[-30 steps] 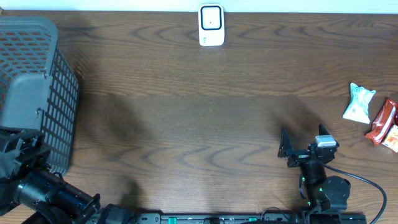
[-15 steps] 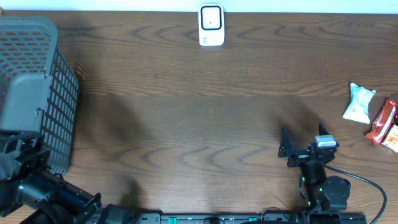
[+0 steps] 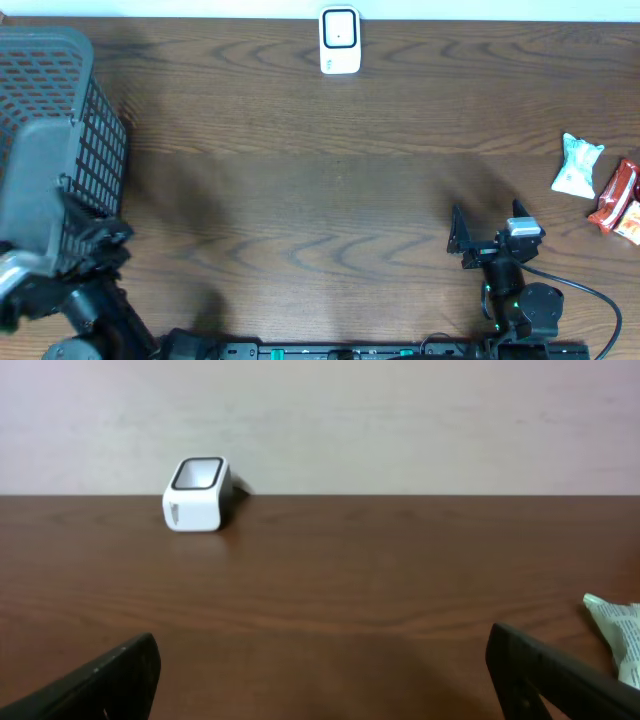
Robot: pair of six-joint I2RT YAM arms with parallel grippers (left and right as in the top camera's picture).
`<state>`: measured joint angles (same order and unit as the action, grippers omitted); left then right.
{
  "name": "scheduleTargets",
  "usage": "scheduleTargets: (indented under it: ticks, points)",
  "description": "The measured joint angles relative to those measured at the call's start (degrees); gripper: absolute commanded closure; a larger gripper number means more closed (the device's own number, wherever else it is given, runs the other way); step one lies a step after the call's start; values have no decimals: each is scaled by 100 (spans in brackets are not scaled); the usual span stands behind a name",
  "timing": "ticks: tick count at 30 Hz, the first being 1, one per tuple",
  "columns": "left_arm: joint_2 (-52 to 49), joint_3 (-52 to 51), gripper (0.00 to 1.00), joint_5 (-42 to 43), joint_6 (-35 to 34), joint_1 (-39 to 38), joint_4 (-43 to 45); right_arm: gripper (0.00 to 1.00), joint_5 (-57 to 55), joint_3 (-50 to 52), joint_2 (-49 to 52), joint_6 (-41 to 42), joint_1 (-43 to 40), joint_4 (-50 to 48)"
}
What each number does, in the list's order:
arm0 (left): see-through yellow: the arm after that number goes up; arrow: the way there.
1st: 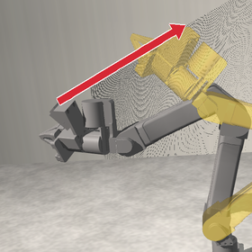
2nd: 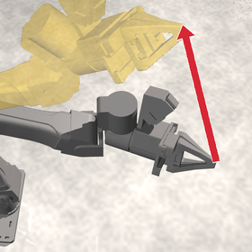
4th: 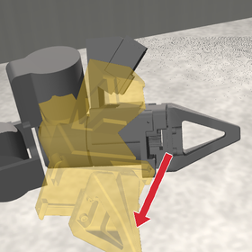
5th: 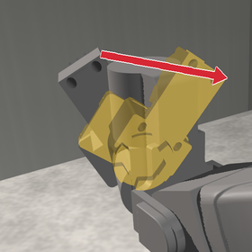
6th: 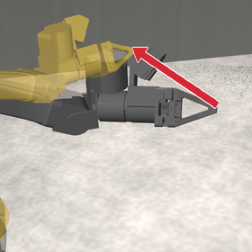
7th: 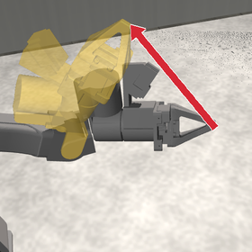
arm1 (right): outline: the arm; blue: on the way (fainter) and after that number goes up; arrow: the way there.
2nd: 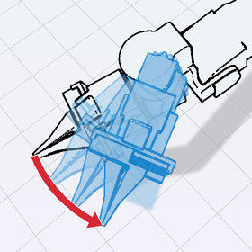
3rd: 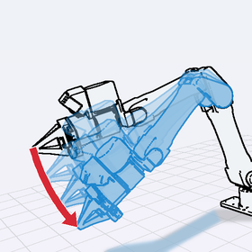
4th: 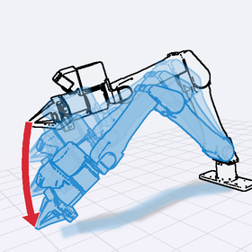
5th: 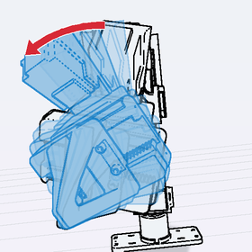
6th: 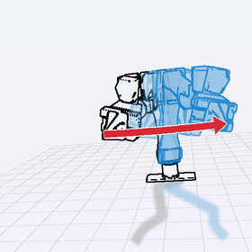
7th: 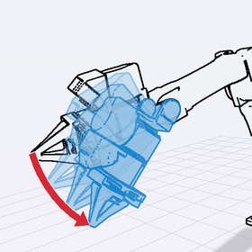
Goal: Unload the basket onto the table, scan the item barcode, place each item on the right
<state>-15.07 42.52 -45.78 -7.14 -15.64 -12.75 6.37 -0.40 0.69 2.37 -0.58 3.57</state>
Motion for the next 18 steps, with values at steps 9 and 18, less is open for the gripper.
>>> scheduleTargets:
  ticks: [9, 18]
  points:
    - [271, -634, 2, 2039, -42, 667, -734, 1, 0, 0, 0, 0, 0, 4]
    - [1056, -2081, 2, 2706, -44, 925, 332, 1, 0, 0, 0, 0, 0, 2]
